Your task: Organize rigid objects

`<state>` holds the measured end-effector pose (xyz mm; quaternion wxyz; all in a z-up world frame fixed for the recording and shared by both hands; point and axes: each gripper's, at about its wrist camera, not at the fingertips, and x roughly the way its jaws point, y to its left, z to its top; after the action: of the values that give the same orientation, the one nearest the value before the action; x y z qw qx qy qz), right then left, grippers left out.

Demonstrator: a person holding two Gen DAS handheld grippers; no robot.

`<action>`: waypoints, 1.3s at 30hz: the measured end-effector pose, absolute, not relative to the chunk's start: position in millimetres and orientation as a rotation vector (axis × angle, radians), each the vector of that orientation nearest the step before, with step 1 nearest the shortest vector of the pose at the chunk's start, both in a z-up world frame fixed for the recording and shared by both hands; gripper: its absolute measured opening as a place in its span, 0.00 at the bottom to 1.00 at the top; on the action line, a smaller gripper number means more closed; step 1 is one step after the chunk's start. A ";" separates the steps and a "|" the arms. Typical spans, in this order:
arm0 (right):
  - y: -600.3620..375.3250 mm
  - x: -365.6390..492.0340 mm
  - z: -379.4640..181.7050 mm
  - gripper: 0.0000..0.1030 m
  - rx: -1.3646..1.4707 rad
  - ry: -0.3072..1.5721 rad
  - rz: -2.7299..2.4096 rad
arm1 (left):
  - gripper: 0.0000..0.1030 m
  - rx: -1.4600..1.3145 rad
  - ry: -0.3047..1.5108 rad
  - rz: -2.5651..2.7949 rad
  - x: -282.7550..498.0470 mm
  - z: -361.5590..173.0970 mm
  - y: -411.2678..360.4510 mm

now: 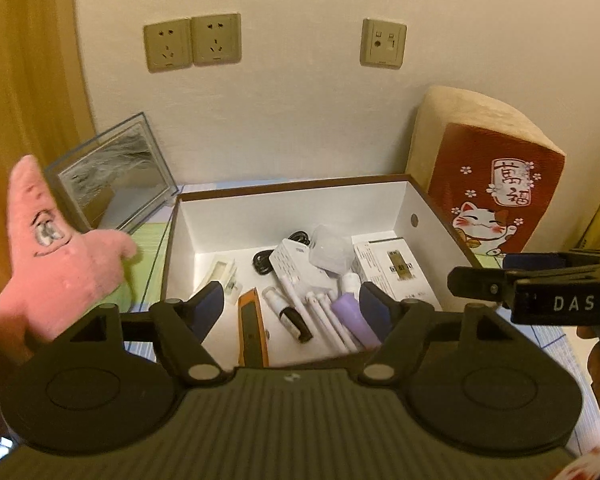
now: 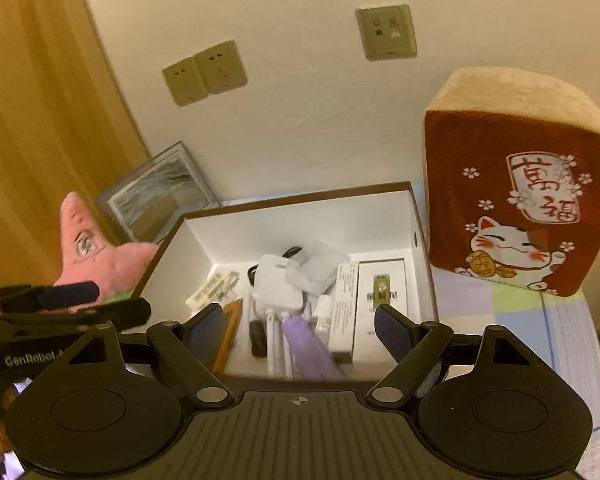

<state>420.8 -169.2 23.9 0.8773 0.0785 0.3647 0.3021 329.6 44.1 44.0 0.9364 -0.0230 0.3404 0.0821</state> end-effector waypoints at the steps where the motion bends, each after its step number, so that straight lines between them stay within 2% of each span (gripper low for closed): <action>1: -172.6 413.9 24.3 0.78 0.159 0.762 0.637 | 0.73 -0.055 0.693 0.173 322.4 45.6 41.8; 22: -223.4 313.9 18.1 0.78 0.136 0.823 0.725 | 0.77 -0.088 0.665 0.265 193.9 56.5 -19.2; 39: -233.4 232.9 12.4 0.78 0.122 0.880 0.658 | 0.76 -0.078 0.764 0.190 119.9 32.8 -28.3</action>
<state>232.9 -233.4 12.4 0.8511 0.0581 0.4179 0.3124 119.9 -28.3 32.8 0.9228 -0.0378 0.3721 0.0927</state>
